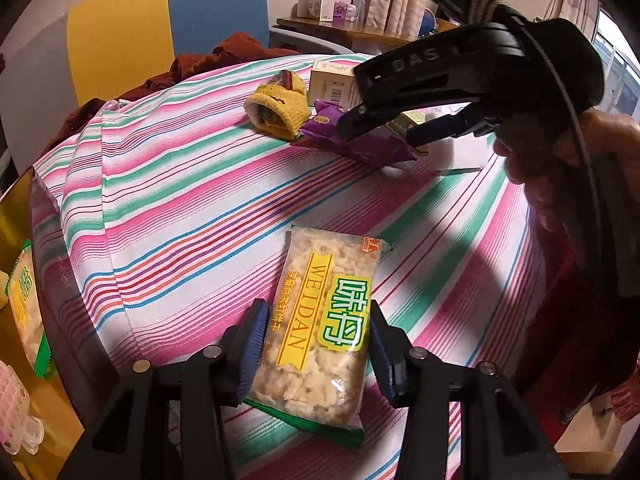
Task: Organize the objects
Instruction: 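Close the right tool on the purple snack packet, then carry cracker packet and purple packet into the gold tray, opening both tools, then move both tools back toward the yellow knit sock and white foam block, then grasp the yellow knit sock with left tool while right tool grasps the white foam block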
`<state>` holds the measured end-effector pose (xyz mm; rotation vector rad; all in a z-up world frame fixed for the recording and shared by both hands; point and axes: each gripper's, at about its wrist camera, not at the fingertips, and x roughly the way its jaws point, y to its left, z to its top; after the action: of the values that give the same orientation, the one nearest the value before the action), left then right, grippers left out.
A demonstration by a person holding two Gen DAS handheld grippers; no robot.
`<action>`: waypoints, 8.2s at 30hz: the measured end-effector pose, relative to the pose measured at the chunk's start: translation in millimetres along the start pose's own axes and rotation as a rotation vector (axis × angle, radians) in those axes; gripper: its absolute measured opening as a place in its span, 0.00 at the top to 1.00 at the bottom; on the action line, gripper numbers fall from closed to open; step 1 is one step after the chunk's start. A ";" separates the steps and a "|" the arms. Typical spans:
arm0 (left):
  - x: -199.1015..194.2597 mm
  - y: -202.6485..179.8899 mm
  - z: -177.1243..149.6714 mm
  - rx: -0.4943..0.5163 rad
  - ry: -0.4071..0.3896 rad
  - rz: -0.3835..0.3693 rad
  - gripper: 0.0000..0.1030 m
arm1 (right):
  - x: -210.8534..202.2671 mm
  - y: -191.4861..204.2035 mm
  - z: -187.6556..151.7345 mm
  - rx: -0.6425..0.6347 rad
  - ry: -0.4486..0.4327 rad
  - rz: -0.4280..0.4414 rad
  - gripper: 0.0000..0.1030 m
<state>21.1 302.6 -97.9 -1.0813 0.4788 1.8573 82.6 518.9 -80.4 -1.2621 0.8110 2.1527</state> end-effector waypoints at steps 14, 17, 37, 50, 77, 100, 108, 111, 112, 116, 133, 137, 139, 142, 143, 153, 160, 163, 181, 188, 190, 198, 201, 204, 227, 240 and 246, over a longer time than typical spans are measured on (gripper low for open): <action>-1.3 -1.6 -0.6 -0.004 -0.023 0.005 0.55 | 22.2 14.3 3.8 -0.146 0.043 -0.137 0.53; -4.6 -1.8 0.1 -0.019 -0.024 -0.007 0.55 | 12.1 15.6 -1.1 -0.139 0.029 -0.107 0.53; -130.9 44.8 -11.3 -0.202 -0.240 0.031 0.55 | -46.5 53.3 -21.7 -0.185 -0.173 0.121 0.57; -204.6 175.8 -59.0 -0.493 -0.345 0.295 0.55 | -71.5 171.1 -28.4 -0.371 -0.183 0.319 0.57; -217.1 221.3 -95.8 -0.666 -0.350 0.556 0.27 | -34.0 302.0 -63.1 -0.523 -0.098 0.352 0.36; -218.9 175.7 -111.9 -0.637 -0.337 0.587 0.27 | -73.5 288.9 -114.9 -0.583 -0.314 0.178 0.22; -215.7 165.1 -109.6 -0.616 -0.324 0.578 0.27 | -78.2 283.5 -121.0 -0.593 -0.348 0.146 0.20; -213.8 161.1 -107.7 -0.604 -0.320 0.574 0.27 | -77.9 279.7 -121.6 -0.587 -0.349 0.141 0.20; -213.1 160.1 -106.6 -0.601 -0.318 0.574 0.27 | -77.8 277.6 -121.4 -0.586 -0.351 0.137 0.19; -210.5 155.0 -100.4 -0.579 -0.313 0.570 0.27 | -78.1 271.1 -121.0 -0.578 -0.357 0.126 0.18; -193.8 125.9 -54.4 -0.417 -0.331 0.365 0.27 | -66.9 191.6 -84.9 -0.417 -0.319 0.023 0.16; -184.6 113.6 -38.7 -0.363 -0.323 0.330 0.27 | -71.7 155.1 -65.4 -0.345 -0.320 -0.026 0.16; -179.8 109.5 -32.7 -0.344 -0.315 0.313 0.27 | -74.8 136.7 -55.5 -0.312 -0.321 -0.054 0.16; -170.9 100.1 -18.9 -0.298 -0.300 0.291 0.27 | -81.2 106.1 -39.6 -0.247 -0.322 -0.067 0.16; -167.9 97.6 -14.3 -0.287 -0.297 0.277 0.27 | -83.0 97.0 -34.8 -0.226 -0.323 -0.069 0.15; -134.5 73.8 26.7 -0.209 -0.253 0.206 0.27 | -95.7 -45.3 5.3 0.159 -0.370 -0.177 0.15; -96.1 56.2 60.0 -0.168 -0.192 0.176 0.27 | -85.5 -116.8 -3.7 0.469 -0.339 -0.066 0.12; -75.5 51.7 73.9 -0.155 -0.158 0.166 0.27 | -82.7 -113.1 -1.0 0.451 -0.319 -0.062 0.12; 38.1 56.1 163.4 -0.196 -0.042 -0.014 0.28 | -79.8 -111.4 -0.4 0.453 -0.299 -0.014 0.10; 77.9 58.0 186.0 -0.221 -0.020 -0.033 0.28 | -78.2 -113.7 0.1 0.466 -0.296 -0.002 0.10; 85.3 56.4 190.8 -0.221 -0.013 -0.037 0.28 | -77.7 -114.9 0.1 0.472 -0.295 0.000 0.10; 120.1 70.8 184.3 -0.302 0.054 -0.070 0.34 | -81.0 -131.2 -2.5 0.562 -0.319 0.011 0.10; 114.2 72.9 177.4 -0.296 0.054 -0.067 0.49 | -77.9 -131.5 -1.2 0.571 -0.306 0.011 0.08; 107.0 72.3 168.1 -0.293 0.060 -0.041 0.55 | -74.5 -129.5 0.8 0.559 -0.289 0.009 0.08; 19.2 33.3 42.7 -0.223 0.036 -0.010 0.59 | -62.4 -92.2 -12.5 0.489 -0.090 0.060 0.05; -3.2 9.0 10.1 -0.083 0.011 -0.024 0.59 | -70.1 -36.9 -43.6 0.164 0.105 0.073 0.06; -3.2 4.2 6.4 -0.041 -0.004 -0.039 0.59 | -51.3 1.9 -45.7 -0.339 0.227 -0.115 0.07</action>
<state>15.0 303.2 -92.2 -1.1070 0.4158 1.8417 130.4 478.6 -52.0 -1.7035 0.4532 2.1395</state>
